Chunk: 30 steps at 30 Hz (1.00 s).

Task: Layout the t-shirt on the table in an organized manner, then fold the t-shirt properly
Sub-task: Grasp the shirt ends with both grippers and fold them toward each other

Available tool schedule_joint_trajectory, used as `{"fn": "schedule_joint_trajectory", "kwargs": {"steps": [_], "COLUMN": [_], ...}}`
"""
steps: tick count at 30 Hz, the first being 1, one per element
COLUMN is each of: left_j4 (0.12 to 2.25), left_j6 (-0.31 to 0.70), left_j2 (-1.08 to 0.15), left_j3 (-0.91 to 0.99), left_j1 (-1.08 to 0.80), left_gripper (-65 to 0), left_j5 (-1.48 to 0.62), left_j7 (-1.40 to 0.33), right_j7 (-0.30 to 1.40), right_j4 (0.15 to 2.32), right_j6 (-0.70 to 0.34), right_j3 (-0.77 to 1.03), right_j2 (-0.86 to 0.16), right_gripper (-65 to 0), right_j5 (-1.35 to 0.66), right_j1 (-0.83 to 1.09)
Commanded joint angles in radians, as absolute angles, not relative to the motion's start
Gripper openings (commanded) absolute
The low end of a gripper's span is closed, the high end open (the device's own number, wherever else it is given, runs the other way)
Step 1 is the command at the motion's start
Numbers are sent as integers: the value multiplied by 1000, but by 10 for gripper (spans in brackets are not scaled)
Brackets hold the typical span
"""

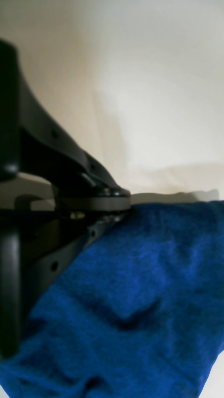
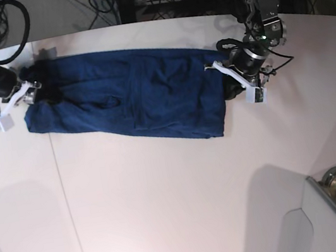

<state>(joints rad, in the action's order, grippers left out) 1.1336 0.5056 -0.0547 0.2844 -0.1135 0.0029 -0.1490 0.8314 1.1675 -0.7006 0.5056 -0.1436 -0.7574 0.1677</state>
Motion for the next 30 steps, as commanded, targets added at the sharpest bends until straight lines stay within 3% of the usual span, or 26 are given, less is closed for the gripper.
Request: {"fn": "schedule_joint_trajectory", "kwargs": {"steps": [1,10,11,14,16,27,30], "left_j4": [1141,1144,1144,1144,1144,1144,1144], "left_j6": [510,510,510,510,510,510,510], "left_j2": [-51,-41,-41,-41,-39,-36,-27], "left_j3": [283,282,282,282,280,148,110], "left_j1": [-108,-108,-110,-114,-116,-119,-114], "left_gripper": [-650,-650,-650,-650,-650,-650,-650], "left_j5": [16,18,18,18,19,10,8], "left_j7": [-163,-165,-165,-165,-165,-166,-170], "right_j7": [855,855,855,855,857,975,983], "right_j4": [1171,1170,1171,1175,1175,1504,1558], "right_j6": [-698,-698,-698,-698,-698,-698,-621], "right_j3": [503,433,433,433,432,328,277], "right_j2": [-151,-151,-151,-153,-153,-111,-94], "right_gripper": [-218,-278,-320,-543,-645,-648,-648], "right_j5": [-743,-740,-740,-739,-739,-740,-739], "right_j1": [173,162,160,142,134,142,142]}}
